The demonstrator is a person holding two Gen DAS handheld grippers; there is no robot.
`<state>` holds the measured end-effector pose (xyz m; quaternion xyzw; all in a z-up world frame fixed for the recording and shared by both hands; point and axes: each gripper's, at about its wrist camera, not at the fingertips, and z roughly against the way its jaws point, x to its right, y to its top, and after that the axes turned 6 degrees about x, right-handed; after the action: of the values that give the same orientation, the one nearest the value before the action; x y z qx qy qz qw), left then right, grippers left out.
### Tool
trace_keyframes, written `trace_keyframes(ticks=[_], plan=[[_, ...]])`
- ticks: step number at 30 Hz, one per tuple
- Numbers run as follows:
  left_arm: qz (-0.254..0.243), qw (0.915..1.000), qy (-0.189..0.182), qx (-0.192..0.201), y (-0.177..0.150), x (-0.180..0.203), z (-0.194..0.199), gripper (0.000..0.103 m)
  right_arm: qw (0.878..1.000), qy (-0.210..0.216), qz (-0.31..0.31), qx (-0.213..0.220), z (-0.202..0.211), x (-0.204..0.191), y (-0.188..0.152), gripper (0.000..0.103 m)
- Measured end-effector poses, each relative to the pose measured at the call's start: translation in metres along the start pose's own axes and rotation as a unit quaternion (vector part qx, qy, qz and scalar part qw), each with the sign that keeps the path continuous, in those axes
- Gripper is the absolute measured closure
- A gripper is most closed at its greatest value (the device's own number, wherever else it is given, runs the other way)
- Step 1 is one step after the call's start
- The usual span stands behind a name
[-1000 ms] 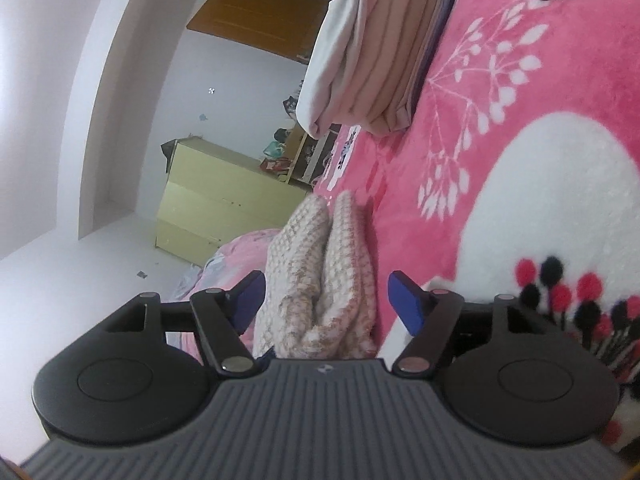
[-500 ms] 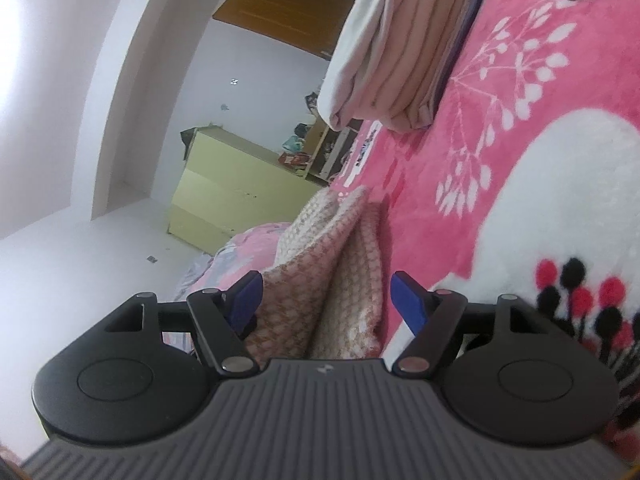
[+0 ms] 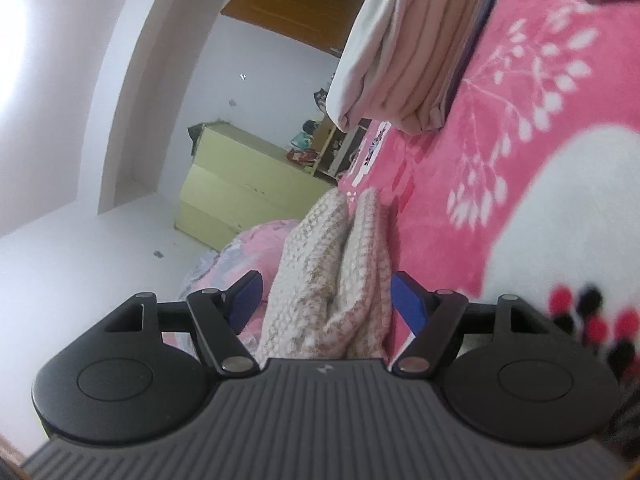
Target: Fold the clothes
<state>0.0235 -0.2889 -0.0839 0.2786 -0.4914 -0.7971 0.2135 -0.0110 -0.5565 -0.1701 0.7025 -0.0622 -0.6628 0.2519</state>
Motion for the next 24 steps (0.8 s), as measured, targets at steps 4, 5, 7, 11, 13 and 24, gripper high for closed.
trace_keyframes(ticks=[4, 5, 7, 11, 13, 24], plan=[[0.05, 0.9977, 0.026, 0.039, 0.005, -0.028, 0.042, 0.039, 1.0, 0.005, 0.005, -0.027, -0.027, -0.008, 0.021, 0.026], [0.065, 0.9959, 0.037, 0.05, 0.005, -0.037, 0.052, 0.034, 0.999, 0.005, 0.005, -0.039, -0.038, -0.01, 0.027, 0.024], [0.089, 0.9915, 0.07, 0.064, 0.003, -0.054, 0.067, 0.027, 0.998, 0.003, 0.012, -0.062, -0.064, -0.013, 0.039, 0.021], [0.142, 0.9781, 0.141, 0.057, -0.009, -0.094, 0.075, 0.017, 0.994, -0.018, 0.021, -0.107, -0.124, -0.015, 0.059, 0.017], [0.19, 0.9679, 0.159, 0.041, -0.017, -0.118, 0.071, 0.017, 0.99, -0.038, 0.015, -0.137, -0.162, -0.008, 0.065, 0.017], [0.369, 0.9232, 0.109, 0.003, -0.056, -0.185, 0.024, 0.019, 0.982, -0.047, 0.012, -0.183, -0.246, -0.019, 0.07, 0.017]])
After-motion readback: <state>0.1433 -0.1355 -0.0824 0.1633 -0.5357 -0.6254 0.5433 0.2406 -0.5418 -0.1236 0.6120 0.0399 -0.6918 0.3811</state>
